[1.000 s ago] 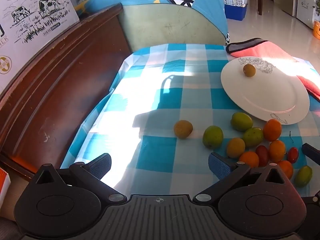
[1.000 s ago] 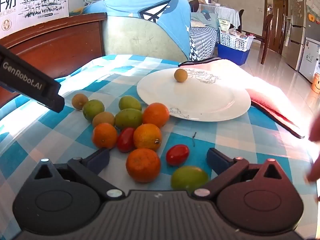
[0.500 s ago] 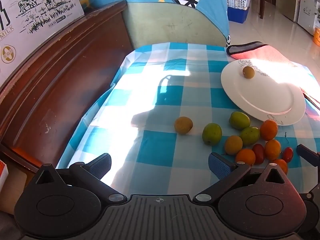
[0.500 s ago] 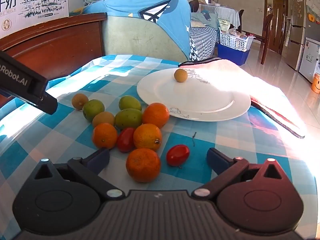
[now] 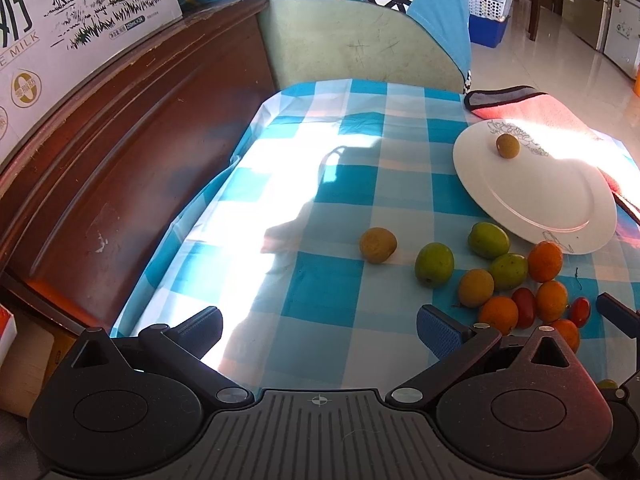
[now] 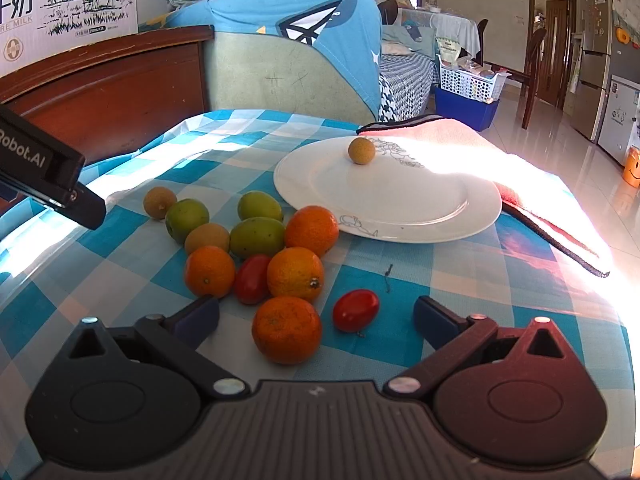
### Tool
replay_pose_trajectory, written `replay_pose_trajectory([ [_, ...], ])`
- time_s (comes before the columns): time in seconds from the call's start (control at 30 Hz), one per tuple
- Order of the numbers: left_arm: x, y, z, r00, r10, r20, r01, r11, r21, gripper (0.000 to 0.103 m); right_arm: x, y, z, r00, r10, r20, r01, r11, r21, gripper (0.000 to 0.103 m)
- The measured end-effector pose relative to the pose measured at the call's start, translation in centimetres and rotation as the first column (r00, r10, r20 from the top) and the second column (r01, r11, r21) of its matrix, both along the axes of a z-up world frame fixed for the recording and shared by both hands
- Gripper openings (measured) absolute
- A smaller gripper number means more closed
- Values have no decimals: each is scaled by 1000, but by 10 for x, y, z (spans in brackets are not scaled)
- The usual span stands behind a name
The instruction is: Organize fruits
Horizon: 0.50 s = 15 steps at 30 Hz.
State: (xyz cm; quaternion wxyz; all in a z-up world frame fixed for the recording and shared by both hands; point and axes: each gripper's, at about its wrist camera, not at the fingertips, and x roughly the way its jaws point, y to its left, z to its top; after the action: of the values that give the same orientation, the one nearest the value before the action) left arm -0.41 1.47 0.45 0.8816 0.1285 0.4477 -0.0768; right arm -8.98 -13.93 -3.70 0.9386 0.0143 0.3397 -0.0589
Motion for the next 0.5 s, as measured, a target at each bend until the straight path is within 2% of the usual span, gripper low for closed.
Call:
replay_pose_trajectory([
  [0.4,5,20,-8,997,43,-57,-42,999,6,103,1,0,0,1000,0,0,0,1000,0,102],
  [0.5,7,26,-13,995,72,-69,-70,997,31,103,1,0,0,1000,0,0,0,1000,0,102],
])
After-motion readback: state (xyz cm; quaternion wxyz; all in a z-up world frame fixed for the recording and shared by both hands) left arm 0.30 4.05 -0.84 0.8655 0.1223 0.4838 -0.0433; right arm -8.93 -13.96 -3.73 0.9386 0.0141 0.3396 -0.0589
